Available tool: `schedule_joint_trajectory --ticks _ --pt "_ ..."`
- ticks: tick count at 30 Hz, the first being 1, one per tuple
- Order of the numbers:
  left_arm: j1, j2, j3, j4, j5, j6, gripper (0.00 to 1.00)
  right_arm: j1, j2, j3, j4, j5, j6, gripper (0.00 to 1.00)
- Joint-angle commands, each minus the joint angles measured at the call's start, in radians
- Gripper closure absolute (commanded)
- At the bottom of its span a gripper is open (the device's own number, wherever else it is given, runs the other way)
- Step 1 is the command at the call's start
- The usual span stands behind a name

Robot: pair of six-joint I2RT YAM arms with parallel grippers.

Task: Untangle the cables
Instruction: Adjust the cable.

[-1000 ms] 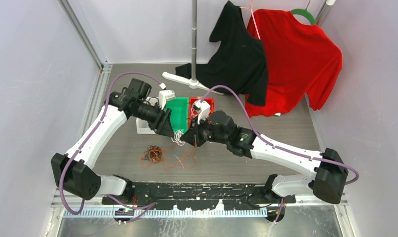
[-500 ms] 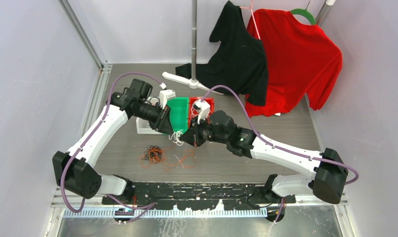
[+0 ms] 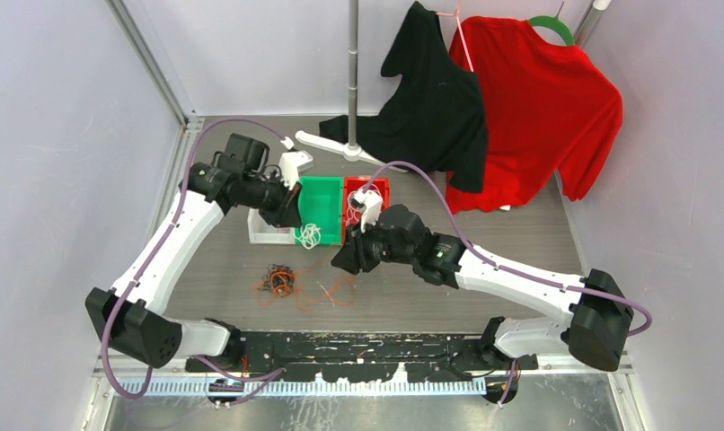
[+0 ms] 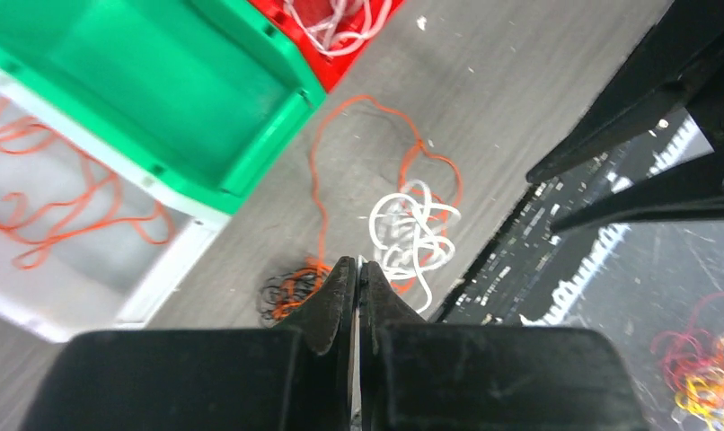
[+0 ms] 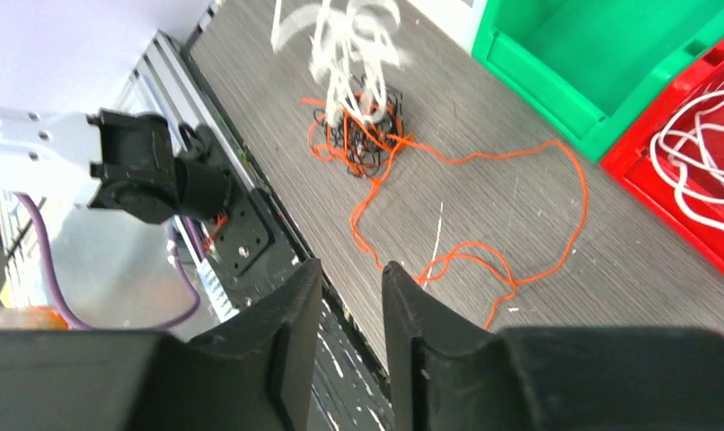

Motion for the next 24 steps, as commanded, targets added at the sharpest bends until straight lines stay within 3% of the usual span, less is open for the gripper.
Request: schedule_joint_trajectory --ticks 1,6,9,14,19,24 --pt "0.000 -0.045 0.097 0.042 -0.095 0.036 1.00 -0.003 -0.025 0.043 -0.070 -0.073 -0.040 0.59" --pt "-0.001 -0.109 0.106 0.005 0.049 0.114 1.00 -0.054 -0.070 0.107 -0.053 -0.039 0.005 0.24" --pt "-0.007 -0.149 0.093 -0.004 0.100 0.150 1.00 -0.088 -0.096 0.103 0.078 0.017 0.043 0.12" --pt "-0.013 -0.167 0.090 -0.042 0.213 0.178 1.00 -0.113 -0.012 0.168 0.230 -0.038 0.123 0.11" --pt "-0.030 -0.169 0.088 -0.047 0.203 0.177 1.00 -0.113 0.060 0.166 0.396 -0.137 0.231 0.13" --pt "-0.033 -0.166 0.103 -0.031 0.216 0.142 1.00 -0.113 0.109 0.164 0.452 -0.201 0.290 0.17"
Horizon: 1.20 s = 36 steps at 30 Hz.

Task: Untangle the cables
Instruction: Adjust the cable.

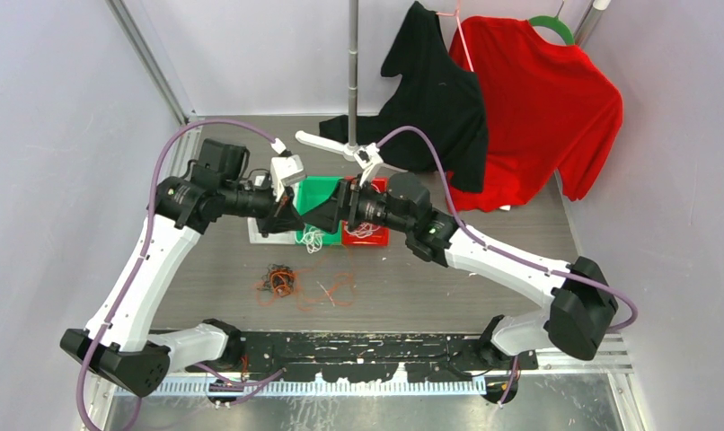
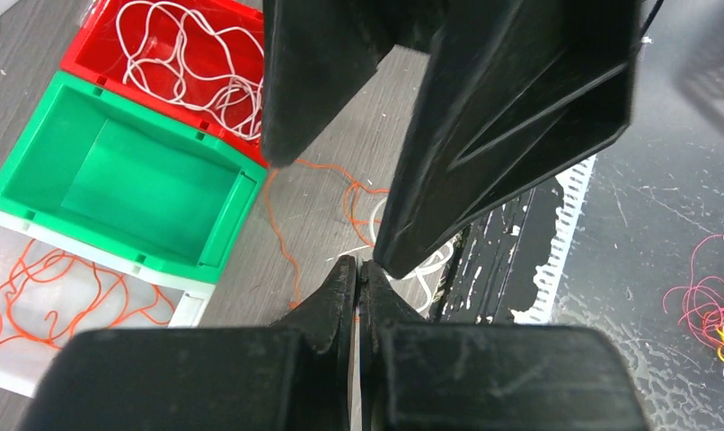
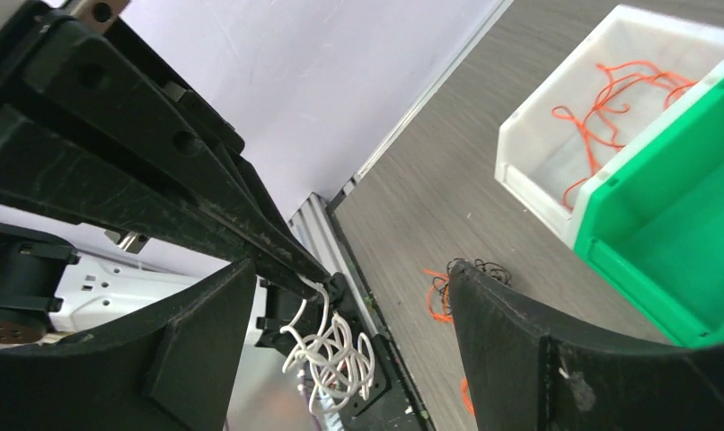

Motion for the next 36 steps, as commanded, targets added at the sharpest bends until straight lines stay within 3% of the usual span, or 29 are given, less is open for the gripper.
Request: schedule_joint_trajectory --ticks 1,9,22,36 --pt "-0.005 -0.007 0.030 0.018 0.047 -0.023 1.00 0.001 0.013 0.017 0.142 -0.079 0.079 0.18" --pt "-0.006 0.000 0.059 0.052 0.030 -0.089 1.00 0.002 0.017 -0.025 0.164 -0.121 0.095 0.30" --pt "-0.005 0.012 0.075 0.113 0.054 -0.222 1.00 0.003 -0.033 -0.119 0.212 -0.068 0.129 0.37" --pt "-0.006 0.008 0.040 0.155 0.074 -0.299 1.00 0.051 0.029 -0.089 0.274 -0.007 0.117 0.33"
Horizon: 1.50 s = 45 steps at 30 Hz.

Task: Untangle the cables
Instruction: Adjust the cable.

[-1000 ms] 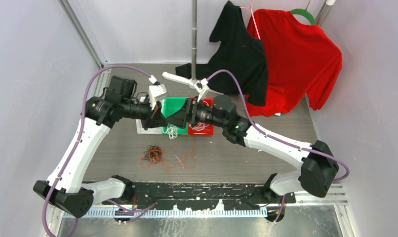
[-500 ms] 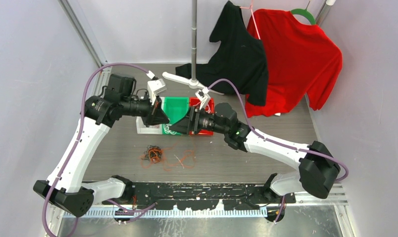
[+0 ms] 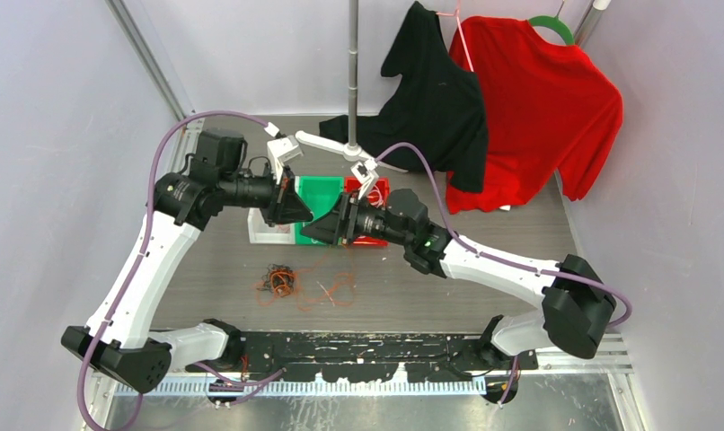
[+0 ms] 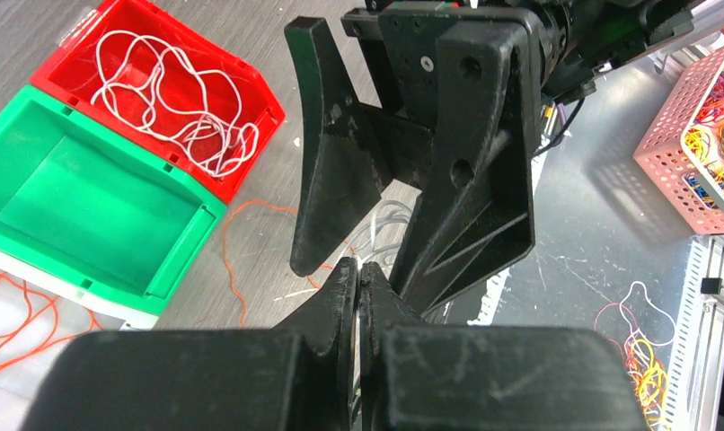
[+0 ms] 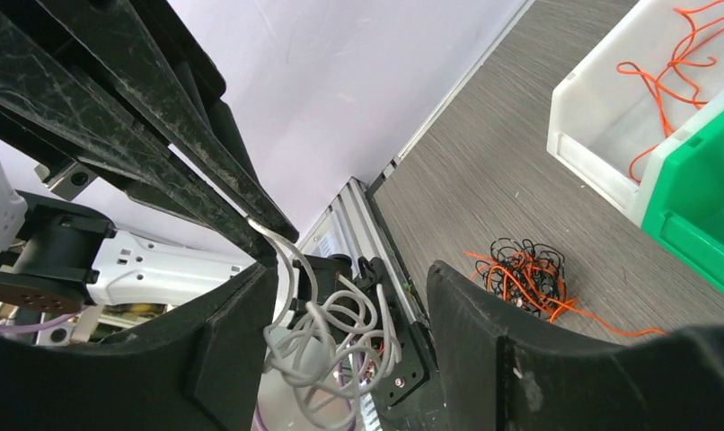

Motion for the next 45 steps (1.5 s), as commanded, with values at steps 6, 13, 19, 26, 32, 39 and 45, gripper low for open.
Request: schedule_joint_trajectory --ticks 6,13,19,26,32,39,45 --pt "-0.003 -0.012 0.018 0.062 0.054 -0.083 1.00 0.034 -0.019 0.028 0.044 0.164 -0.065 0.35" --pt "-0.004 -0.027 0.006 0.033 0.024 -0.042 1.00 0.027 -0.091 -0.040 0.109 0.120 -0.023 0.28" --pt "-0.003 -0.026 0.011 0.035 0.041 -0.056 1.00 0.017 -0.135 -0.105 0.128 0.182 0.012 0.29" --pt "-0.003 -0.029 0.004 0.054 0.069 -0.099 1.00 0.017 -0.112 -0.085 0.113 0.218 0.019 0.32" --pt "-0.003 -0.031 -0.005 0.058 0.076 -0.104 1.00 0.027 -0.074 -0.051 0.108 0.247 0.018 0.34" --pt "-0.004 -0.024 -0.014 0.081 0.087 -0.129 1.00 0.052 -0.019 -0.017 0.121 0.296 0.018 0.33" --pt "-0.004 -0.021 -0.006 0.091 0.115 -0.159 1.00 0.063 0.025 0.013 0.130 0.396 0.014 0.32"
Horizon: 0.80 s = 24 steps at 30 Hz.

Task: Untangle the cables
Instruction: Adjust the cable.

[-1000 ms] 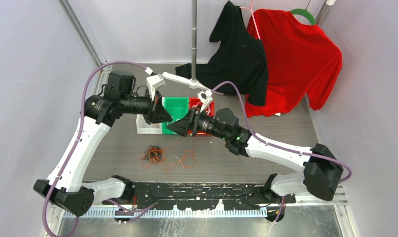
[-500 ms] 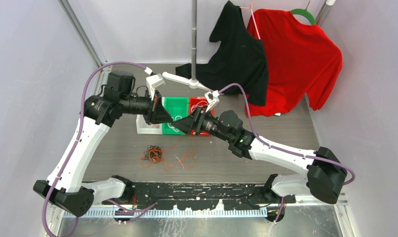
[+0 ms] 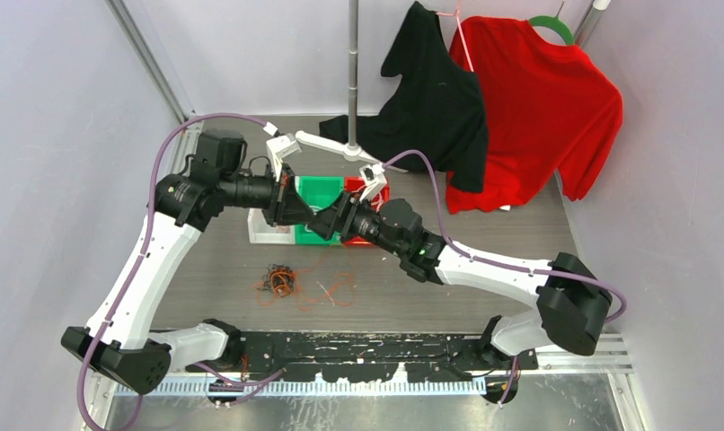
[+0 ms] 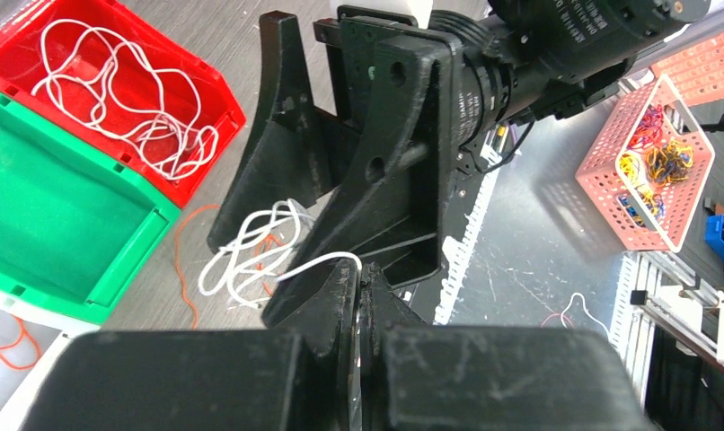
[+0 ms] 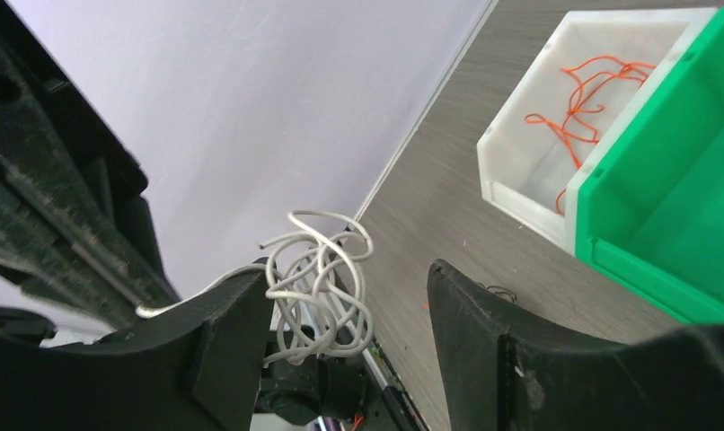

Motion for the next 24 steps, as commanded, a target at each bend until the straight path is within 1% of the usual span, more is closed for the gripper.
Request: schedule_joint_trajectory --ticks 1,8,15,21,24 --pt "-0.005 -0.014 0.016 0.058 0.071 -0.048 1.00 0.008 0.020 0.051 0.074 0.137 0.001 0.32" --pt "-0.004 -0.019 0.049 0.035 0.113 -0.071 1.00 0.007 0.047 0.041 0.052 0.317 0.000 0.32" --pt "-0.003 -0.019 0.112 -0.013 0.113 -0.042 1.00 -0.035 0.012 -0.085 0.079 0.401 0.077 0.32" --pt "-0.002 -0.016 0.198 -0.067 0.099 -0.003 1.00 -0.059 -0.053 -0.175 0.029 0.474 0.106 0.32" --pt "-0.002 -0.011 0.236 -0.090 0.095 0.018 1.00 -0.063 -0.088 -0.191 -0.023 0.523 0.112 0.32"
